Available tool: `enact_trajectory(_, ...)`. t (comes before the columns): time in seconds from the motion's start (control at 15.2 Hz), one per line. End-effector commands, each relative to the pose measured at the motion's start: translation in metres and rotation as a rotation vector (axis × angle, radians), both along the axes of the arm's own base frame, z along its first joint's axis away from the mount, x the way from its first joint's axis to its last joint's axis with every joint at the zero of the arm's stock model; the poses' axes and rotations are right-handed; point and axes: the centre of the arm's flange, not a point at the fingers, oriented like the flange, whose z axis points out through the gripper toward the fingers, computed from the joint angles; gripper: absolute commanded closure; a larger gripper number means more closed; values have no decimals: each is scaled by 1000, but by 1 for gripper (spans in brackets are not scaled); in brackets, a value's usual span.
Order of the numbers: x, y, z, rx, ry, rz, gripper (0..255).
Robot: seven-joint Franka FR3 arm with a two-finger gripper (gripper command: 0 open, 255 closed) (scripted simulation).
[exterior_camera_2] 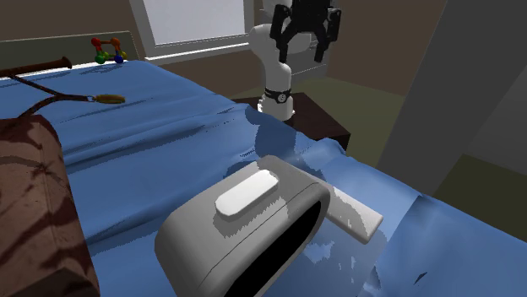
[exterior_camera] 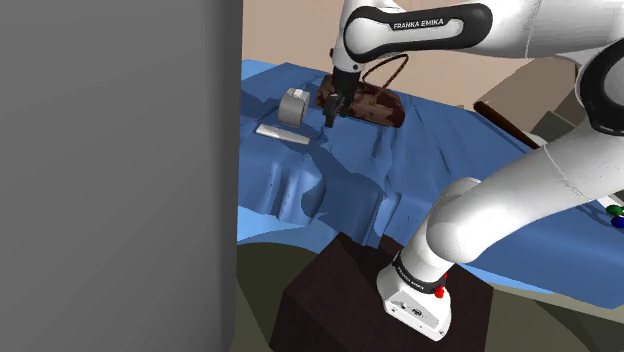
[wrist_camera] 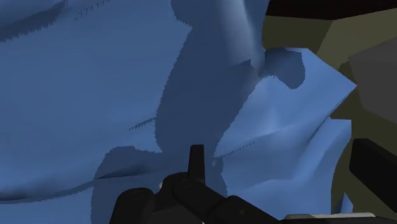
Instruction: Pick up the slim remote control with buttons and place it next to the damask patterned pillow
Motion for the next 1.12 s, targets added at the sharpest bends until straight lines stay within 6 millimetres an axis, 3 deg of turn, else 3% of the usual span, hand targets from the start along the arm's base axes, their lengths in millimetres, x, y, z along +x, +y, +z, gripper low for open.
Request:
enact_trajectory(0.0, 19, -10, -12, 8, -2, 39, 0)
enact_trajectory(0.53, 105, -40, -66, 41, -4, 186, 0)
enact_trajectory(1.06, 194, -55, -120, 74, -6, 333, 0)
